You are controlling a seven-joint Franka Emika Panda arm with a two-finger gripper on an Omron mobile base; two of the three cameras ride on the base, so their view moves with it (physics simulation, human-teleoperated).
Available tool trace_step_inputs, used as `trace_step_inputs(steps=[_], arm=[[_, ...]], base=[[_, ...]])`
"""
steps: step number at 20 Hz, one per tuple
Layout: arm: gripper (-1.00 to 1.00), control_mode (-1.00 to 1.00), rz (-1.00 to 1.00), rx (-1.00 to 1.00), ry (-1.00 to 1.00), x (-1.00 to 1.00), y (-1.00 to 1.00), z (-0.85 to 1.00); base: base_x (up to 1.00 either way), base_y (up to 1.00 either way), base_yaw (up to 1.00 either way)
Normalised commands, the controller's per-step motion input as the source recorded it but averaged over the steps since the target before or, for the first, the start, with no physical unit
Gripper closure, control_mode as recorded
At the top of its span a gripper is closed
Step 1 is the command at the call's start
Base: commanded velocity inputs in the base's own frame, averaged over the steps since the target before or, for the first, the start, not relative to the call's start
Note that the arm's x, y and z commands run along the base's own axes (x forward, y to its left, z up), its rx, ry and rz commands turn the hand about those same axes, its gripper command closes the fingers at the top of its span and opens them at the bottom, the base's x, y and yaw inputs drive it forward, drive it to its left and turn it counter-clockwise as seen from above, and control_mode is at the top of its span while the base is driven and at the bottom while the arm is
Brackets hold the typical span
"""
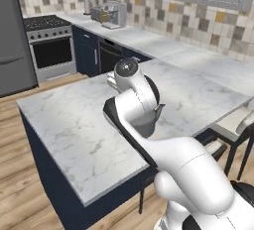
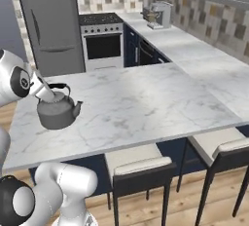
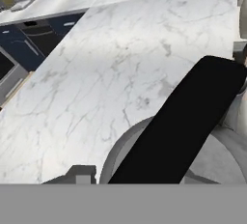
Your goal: The kettle is done boiling. Turn off the stove, then wait for 300 timesteps before moving the kettle to the dining table.
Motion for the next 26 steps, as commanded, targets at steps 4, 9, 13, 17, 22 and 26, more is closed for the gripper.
trace_step_inputs(steps=[4,9,13,17,22,26], arm=[[1.00,1.00,0.00,0.00,0.00,0.00,0.00,0.00],[1.00,1.00,0.00,0.00,0.00,0.00,0.00,0.00],[1.00,1.00,0.00,0.00,0.00,0.00,0.00,0.00],[1.00,1.00,0.00,0.00,0.00,0.00,0.00,0.00],[1.00,-1.00,0.02,0.00,-0.04,0.21,-0.08,-0.17],[1.00,-1.00,0.00,0.00,-0.09,0.24,-0.11,-0.37]], base=[[0.39,-0.14,0.21],[0.44,0.00,0.05],[0.57,0.00,0.06],[0.13,0.00,0.02],[0.00,0.00,0.00],[0.00,0.00,0.00]])
